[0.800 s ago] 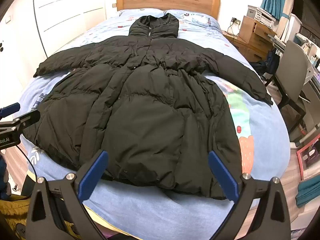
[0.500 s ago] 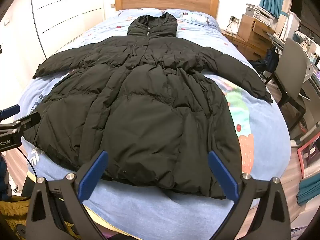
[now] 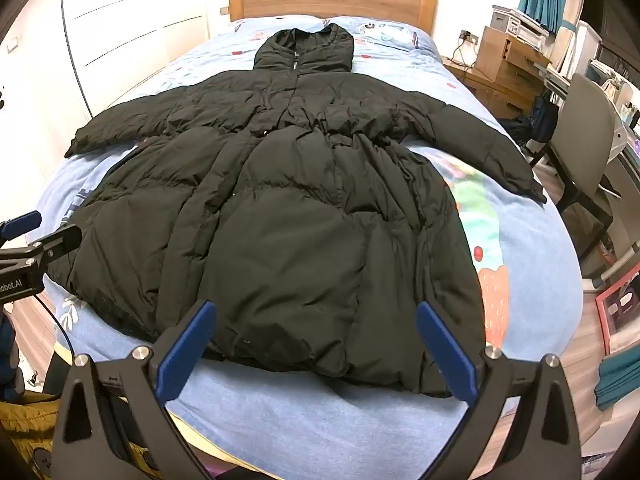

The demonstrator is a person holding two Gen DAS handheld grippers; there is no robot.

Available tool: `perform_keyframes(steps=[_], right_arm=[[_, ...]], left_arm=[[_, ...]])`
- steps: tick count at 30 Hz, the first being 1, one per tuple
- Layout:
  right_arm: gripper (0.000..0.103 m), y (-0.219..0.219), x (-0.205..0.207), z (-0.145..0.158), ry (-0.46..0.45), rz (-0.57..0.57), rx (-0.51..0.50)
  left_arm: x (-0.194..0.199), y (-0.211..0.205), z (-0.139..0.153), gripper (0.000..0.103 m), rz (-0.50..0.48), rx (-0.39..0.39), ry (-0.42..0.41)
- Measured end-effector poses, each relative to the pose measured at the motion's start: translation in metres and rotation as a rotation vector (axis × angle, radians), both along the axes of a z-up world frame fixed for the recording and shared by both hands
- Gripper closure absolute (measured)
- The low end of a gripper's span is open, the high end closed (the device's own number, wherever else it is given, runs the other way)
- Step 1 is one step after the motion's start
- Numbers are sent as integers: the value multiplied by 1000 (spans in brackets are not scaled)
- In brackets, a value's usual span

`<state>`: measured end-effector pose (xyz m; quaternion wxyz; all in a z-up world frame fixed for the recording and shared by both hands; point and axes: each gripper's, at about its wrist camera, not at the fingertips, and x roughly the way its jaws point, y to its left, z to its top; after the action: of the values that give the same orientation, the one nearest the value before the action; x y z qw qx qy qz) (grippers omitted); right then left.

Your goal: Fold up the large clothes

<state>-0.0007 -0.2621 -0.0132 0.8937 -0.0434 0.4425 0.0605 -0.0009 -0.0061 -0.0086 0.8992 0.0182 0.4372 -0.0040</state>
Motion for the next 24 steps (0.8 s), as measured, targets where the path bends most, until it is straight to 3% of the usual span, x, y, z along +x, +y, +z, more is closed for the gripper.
perform_keyframes(steps=[24], right_arm=[[2, -12, 12, -14, 23, -15, 6]], left_arm=[[13, 3, -15, 1, -30, -12, 47]])
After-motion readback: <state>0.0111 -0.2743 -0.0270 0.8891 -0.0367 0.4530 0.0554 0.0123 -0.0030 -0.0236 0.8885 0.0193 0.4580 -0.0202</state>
